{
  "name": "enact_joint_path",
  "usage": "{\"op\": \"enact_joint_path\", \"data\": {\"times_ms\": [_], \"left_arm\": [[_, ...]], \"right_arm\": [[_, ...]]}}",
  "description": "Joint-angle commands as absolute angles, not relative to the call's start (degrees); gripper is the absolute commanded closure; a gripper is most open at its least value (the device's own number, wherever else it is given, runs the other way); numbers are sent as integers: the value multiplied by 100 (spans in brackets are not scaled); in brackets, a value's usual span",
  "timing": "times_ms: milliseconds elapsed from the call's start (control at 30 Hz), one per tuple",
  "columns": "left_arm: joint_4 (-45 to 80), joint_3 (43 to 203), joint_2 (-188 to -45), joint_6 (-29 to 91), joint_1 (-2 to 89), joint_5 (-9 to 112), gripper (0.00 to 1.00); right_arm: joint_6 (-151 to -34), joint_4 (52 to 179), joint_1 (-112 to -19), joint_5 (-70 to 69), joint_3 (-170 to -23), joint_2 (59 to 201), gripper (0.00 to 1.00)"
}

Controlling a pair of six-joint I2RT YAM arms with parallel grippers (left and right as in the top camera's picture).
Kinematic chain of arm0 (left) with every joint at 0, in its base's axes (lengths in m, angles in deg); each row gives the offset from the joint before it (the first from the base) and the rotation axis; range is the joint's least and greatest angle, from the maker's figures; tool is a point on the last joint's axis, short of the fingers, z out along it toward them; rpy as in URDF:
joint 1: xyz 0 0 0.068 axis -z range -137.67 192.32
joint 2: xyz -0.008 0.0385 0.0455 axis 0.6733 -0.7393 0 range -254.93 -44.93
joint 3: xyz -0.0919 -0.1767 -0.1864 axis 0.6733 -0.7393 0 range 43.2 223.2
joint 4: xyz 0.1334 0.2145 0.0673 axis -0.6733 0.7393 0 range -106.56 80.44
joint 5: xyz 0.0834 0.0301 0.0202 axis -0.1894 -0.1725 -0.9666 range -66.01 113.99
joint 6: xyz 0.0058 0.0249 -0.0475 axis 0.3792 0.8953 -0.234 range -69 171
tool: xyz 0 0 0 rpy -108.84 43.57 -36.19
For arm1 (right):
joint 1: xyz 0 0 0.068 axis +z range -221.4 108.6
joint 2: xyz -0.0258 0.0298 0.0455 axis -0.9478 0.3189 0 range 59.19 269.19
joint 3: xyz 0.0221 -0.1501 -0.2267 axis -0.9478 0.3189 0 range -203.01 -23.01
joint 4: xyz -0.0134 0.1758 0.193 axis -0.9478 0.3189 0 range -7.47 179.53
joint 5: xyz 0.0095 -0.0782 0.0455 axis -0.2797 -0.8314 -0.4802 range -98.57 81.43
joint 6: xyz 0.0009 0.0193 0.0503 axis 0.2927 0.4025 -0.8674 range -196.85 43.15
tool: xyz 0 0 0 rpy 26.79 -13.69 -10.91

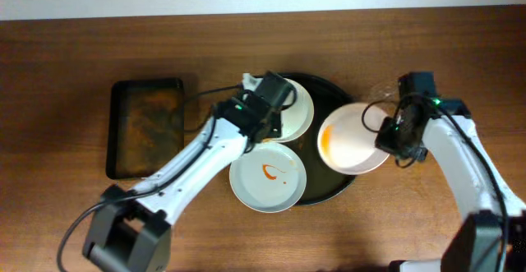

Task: Clean dirty plates on tray and stack at the side
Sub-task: 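Carry the cleaned plate right and set it on the table with the right gripper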

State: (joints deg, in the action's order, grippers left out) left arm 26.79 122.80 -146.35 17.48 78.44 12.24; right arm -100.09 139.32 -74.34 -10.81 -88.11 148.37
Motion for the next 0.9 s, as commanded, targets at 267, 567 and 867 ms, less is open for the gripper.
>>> {"op": "enact_joint_path", "data": {"times_ms": [267,567,867], "left_arm": [[3153,12264,-13870,1836,5976,2472,100],[3175,12264,-13870,1836,5978,2470,100],[3433,12264,-13870,2146,5978,2339,100]], "right_arm": [[-10160,13947,-4328,-5752,-9131,13644,96],[-10112,13912,-3756,-7400,-9128,13644,96],[-10750,14000,-6687,-4124,-9131,13642,96]]}}
